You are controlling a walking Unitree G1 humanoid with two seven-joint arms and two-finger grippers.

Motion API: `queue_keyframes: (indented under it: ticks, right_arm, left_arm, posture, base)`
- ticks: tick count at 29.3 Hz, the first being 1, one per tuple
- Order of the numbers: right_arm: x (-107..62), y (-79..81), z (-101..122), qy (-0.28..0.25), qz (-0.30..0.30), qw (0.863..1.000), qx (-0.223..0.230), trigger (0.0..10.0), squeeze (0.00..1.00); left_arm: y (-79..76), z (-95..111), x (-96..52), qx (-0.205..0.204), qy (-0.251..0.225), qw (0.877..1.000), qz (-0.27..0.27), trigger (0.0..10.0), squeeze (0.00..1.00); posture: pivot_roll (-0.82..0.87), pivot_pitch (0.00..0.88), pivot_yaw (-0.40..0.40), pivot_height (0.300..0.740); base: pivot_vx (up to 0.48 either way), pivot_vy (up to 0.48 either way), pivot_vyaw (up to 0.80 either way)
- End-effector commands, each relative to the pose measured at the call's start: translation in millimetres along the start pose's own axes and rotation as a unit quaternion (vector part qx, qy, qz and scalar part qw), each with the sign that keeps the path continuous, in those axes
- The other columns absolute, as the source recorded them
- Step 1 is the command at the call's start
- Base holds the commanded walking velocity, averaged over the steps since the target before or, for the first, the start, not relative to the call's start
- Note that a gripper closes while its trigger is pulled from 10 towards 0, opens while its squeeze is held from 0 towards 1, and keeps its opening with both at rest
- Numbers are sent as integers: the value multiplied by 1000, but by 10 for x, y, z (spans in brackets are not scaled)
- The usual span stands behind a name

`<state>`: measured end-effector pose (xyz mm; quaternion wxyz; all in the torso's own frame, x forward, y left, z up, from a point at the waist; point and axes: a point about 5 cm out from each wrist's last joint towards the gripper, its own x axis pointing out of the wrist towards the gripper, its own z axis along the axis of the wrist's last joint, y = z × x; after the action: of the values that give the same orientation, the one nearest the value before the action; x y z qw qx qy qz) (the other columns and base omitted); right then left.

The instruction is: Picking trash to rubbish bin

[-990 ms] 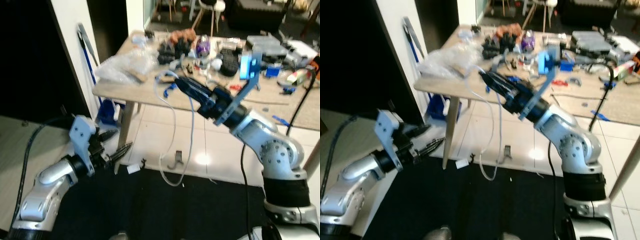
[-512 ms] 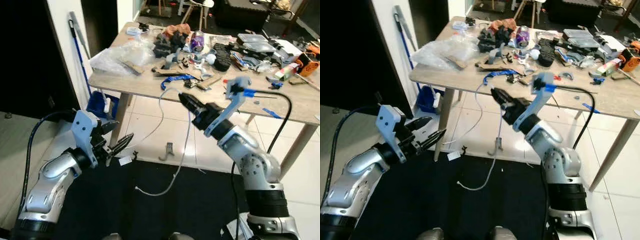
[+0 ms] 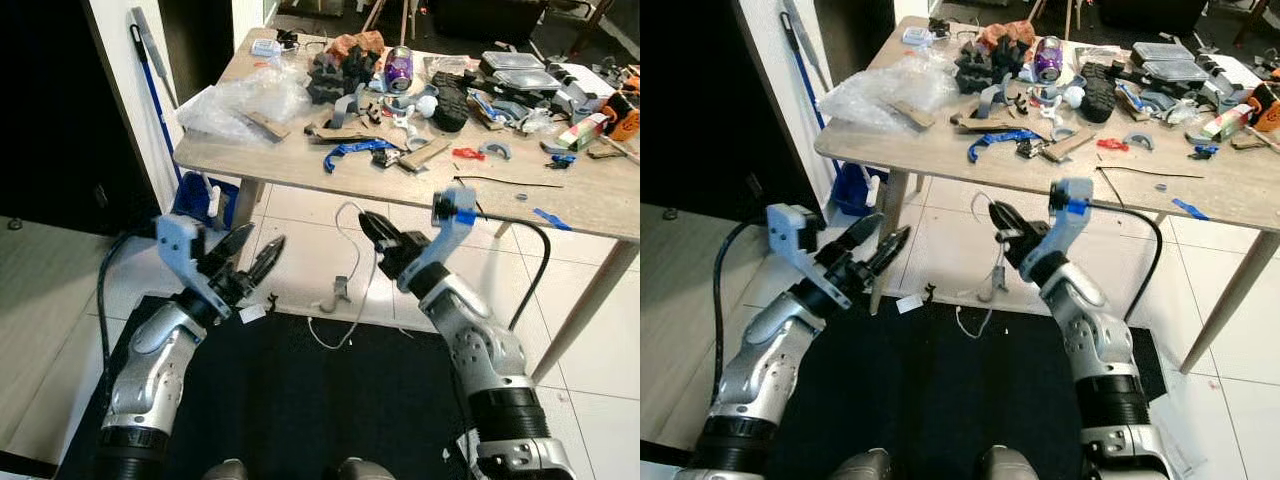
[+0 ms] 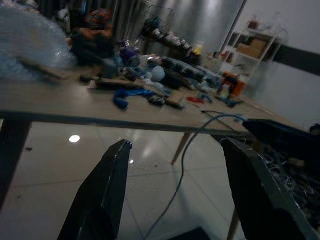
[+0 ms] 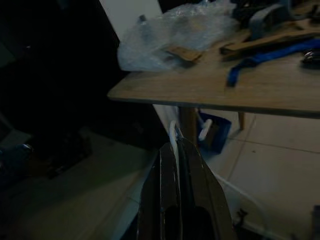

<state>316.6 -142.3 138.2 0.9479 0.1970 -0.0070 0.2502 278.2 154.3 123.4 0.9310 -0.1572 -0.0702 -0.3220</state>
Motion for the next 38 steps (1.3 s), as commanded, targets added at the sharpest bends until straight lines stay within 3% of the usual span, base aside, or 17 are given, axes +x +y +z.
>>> queue_keyframes:
  ticks: [1,13,24,38]
  right_arm:
    - [25,38,4,-7,21,1000,-4,10000,0]
    - [50,49,-34,-17,61,998,0,10000,0]
    - [59,25,-47,-15,73,997,11,10000,0]
    - [65,17,-47,-15,77,997,18,10000,0]
  left_arm:
    - [-14,-50,-58,-9,2,1000,-19,10000,0]
    - [70,-112,-84,-21,-23,1000,3,10000,0]
    - [28,-106,-91,-9,-51,998,-44,10000,0]
    - [16,-145,-143,1,-53,996,-68,10000,0]
  posture:
    - [9,0,-25,740]
    - [10,0,-24,740]
    - [4,0,-22,740]
    - [2,0,-21,740]
  base:
    - [0,0,0]
    - [0,0,0]
    - [0,0,-800]
    - [0,0,-800]
